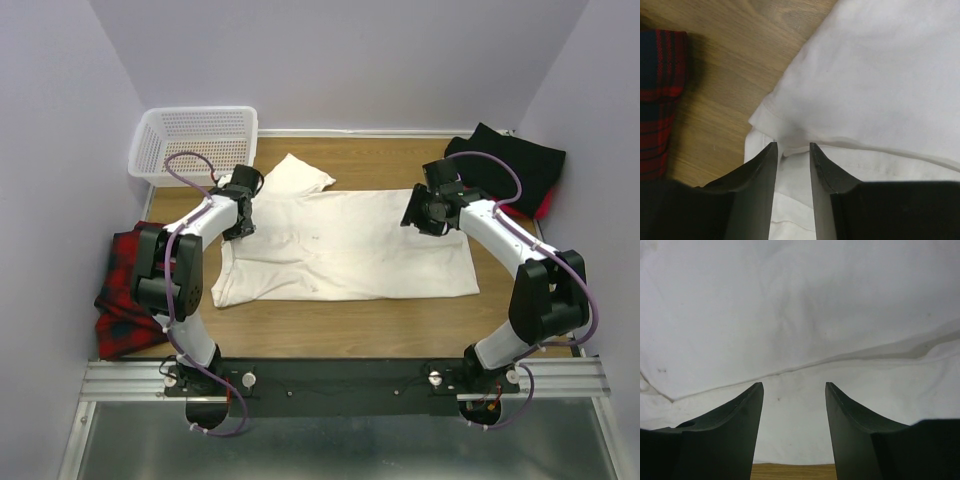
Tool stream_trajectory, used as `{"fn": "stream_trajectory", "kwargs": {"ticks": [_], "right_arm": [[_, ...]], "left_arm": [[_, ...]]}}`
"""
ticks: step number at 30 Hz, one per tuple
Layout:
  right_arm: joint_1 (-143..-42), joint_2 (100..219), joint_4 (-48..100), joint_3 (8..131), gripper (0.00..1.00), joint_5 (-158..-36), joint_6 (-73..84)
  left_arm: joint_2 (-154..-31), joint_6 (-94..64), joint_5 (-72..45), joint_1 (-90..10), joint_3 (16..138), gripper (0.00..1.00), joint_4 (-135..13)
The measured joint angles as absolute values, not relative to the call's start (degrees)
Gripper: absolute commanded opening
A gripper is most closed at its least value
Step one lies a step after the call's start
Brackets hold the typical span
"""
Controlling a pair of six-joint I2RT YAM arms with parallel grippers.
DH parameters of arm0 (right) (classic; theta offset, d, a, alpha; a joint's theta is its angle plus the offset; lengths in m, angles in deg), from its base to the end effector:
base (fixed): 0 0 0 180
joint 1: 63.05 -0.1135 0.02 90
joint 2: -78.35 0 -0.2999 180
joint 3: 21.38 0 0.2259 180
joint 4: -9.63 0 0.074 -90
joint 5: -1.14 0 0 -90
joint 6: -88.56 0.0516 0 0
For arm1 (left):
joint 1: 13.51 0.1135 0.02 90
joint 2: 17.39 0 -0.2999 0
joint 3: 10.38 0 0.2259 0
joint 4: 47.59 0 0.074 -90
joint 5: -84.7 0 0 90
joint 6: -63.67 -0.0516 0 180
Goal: Fold and stack the t-shirts
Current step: Fold the flattened tshirt in 1/3 of the way
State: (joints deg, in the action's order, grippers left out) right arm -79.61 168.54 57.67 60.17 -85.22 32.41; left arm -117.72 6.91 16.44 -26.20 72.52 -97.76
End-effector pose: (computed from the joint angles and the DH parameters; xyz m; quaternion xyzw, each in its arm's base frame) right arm 0.3012 0.0861 0.2746 0.1529 0.9453 0.0945 0.2722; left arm 0.3318 -0.0551 0.2281 -0.2079 0.9414 0.0959 0.2478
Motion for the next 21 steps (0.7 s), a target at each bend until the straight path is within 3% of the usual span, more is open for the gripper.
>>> {"fn": "stream_trajectory", "kwargs": {"ticks": [5,7,21], "right_arm": [[-79.61,168.54,57.65,60.06,0.61,-84.76,33.15],[-79.61,168.54,57.65,59.96,0.61,-84.61,33.37],[-79.61,168.7,57.63,58.75,0.6,-84.09,34.2]], "left_arm": [[-117.85,6.21,16.02,-26.0,72.52,0.16,-97.41],[-118.18,5.88,15.94,-25.94,72.74,0.02,-97.38],[-119.3,4.5,15.76,-25.94,79.52,0.0,-99.59]]}}
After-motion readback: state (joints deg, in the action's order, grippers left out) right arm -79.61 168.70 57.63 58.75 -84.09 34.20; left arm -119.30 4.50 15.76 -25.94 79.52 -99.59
